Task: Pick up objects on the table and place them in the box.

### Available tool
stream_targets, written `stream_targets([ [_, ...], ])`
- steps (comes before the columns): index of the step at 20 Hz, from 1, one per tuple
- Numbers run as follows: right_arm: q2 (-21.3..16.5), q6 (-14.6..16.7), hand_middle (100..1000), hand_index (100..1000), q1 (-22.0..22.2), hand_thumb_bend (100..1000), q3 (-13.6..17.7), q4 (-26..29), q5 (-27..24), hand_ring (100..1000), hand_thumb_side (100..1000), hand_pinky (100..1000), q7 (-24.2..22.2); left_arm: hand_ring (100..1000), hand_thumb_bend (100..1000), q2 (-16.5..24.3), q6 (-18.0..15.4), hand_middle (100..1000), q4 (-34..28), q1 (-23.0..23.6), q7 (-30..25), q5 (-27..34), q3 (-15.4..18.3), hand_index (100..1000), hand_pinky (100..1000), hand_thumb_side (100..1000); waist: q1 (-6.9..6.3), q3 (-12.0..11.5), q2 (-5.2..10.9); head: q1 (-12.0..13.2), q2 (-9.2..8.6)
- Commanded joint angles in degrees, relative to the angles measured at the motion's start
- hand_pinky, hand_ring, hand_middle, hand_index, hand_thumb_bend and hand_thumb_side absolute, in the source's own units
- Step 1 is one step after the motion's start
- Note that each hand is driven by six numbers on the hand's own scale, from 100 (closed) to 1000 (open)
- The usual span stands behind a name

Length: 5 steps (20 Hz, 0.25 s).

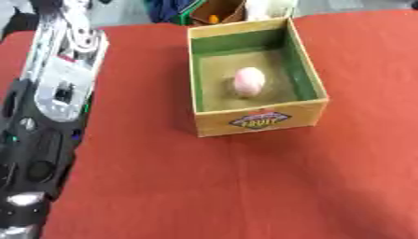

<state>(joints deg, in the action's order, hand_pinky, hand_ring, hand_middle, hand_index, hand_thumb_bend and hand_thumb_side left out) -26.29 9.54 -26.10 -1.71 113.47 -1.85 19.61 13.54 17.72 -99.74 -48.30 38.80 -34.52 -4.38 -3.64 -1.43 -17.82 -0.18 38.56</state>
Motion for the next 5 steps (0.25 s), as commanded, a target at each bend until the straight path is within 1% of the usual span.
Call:
stream_targets([
  [1,-1.34,0.23,585,784,-0.46,100,0.79,1.12,-0.08,649,492,541,0.16,554,253,0.30,0.03,473,-6.06,1.62,5.67,4.81,2.90,626,559,518,0.40,-0.25,1.45,0.21,0.64],
  [5,-1.46,0.30,585,784,-0.26,100,1.03,1.12,0.06,649,493,541,0.45,557,227,0.94,-0.09,479,-12.42,6.35,9.51,9.09,5.58,638,565,551,0.60,-0.95,1.39,0.65,0.52],
])
